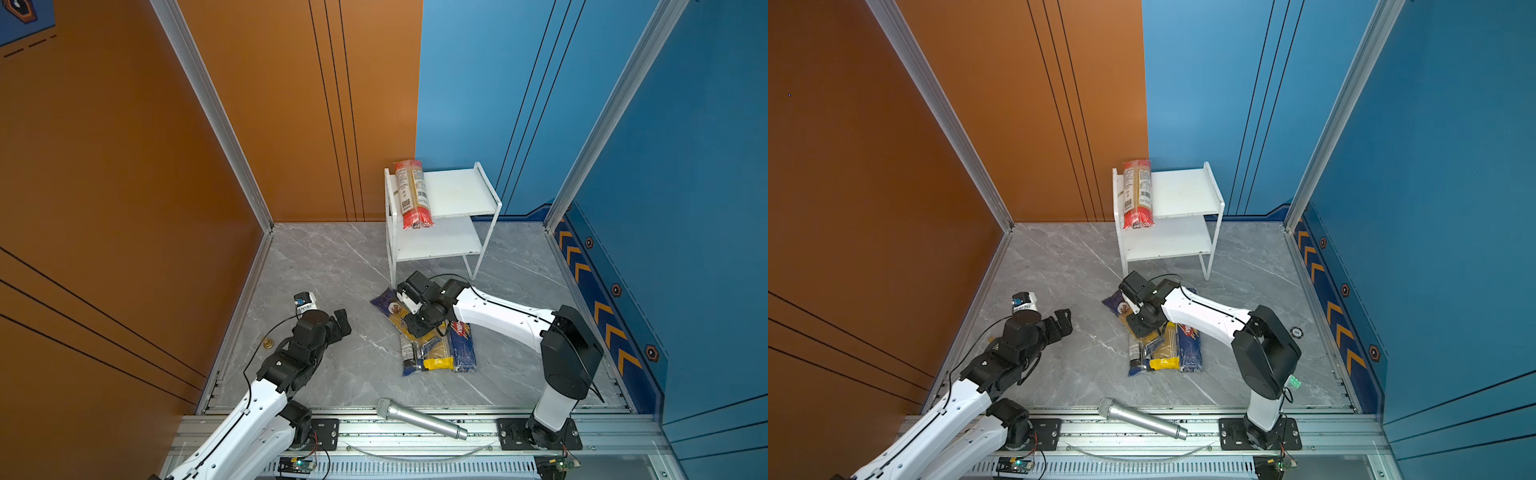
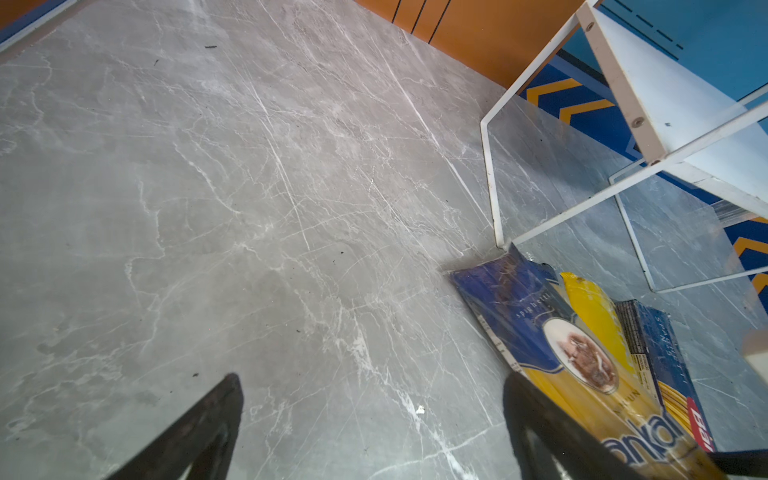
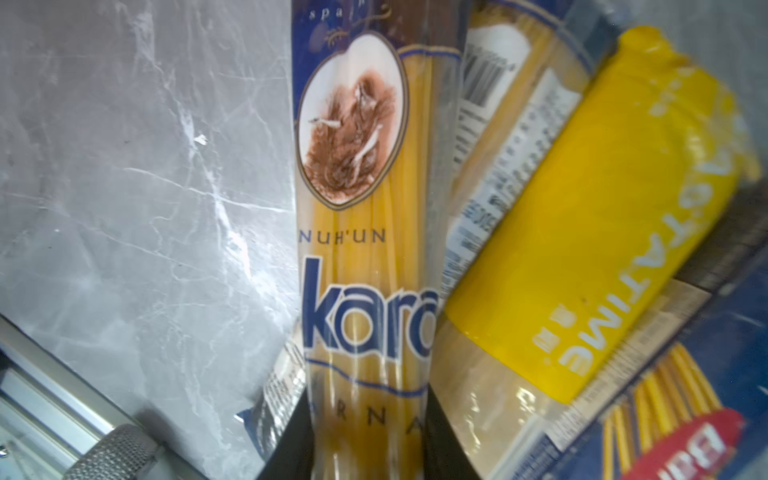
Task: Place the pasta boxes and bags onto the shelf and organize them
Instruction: 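Lift the Ankara bag upright with the right gripper off the pasta row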
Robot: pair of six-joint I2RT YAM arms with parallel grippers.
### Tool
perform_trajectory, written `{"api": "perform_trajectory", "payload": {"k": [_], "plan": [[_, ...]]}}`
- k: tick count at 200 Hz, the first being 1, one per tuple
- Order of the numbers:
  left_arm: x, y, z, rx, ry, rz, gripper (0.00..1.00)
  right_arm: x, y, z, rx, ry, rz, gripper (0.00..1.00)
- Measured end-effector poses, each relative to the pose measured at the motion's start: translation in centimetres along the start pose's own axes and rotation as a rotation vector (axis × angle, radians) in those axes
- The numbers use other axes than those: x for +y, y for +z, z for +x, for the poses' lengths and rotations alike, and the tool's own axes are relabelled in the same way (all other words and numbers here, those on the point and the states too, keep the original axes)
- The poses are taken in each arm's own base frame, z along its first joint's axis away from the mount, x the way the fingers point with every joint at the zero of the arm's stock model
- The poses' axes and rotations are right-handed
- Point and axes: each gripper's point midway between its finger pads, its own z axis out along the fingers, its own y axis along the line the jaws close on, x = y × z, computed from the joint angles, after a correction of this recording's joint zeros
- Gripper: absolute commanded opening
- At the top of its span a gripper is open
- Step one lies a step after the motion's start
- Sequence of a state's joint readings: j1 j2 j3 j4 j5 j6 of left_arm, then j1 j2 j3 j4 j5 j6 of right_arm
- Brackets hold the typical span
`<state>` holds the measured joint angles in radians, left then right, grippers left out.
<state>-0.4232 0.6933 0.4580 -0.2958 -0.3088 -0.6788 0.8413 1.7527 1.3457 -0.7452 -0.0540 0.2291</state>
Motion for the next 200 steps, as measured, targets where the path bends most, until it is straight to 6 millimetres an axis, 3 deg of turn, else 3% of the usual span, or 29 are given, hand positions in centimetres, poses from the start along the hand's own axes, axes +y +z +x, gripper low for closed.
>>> {"api": "perform_trajectory", "payload": {"k": [52,113,126,143,167,200], "plan": [[0.0,0.1,0.0,0.002,-0.001,-0.003,0.98,-4.2,-2.6,0.7,-0.035,0.048,0.083,0.00],[-0.1,0.3,0.1,0.007,-0.003,0.002,0.98,-4.1,-0.7,2.5,-0.016,0.063,0.096,0.05],[-0.1,0.3,0.1,0.007,-0.003,0.002,0.98,-3.9,-0.2,2.9,-0.016,0.070,0.096,0.11],[-0.1,0.3,0.1,0.007,-0.003,0.001,0.98,-3.7,0.3,3.2,-0.019,0.083,0.101,0.30],[-0.1,0.3,0.2,0.007,-0.004,0.002,0.98,-3.5,0.9,3.7,-0.006,0.090,0.120,0.38],[0.2,0.4,0.5,0.011,-0.002,-0.001,0.98,-3.4,1.8,4.2,0.011,0.092,0.150,0.58]]}}
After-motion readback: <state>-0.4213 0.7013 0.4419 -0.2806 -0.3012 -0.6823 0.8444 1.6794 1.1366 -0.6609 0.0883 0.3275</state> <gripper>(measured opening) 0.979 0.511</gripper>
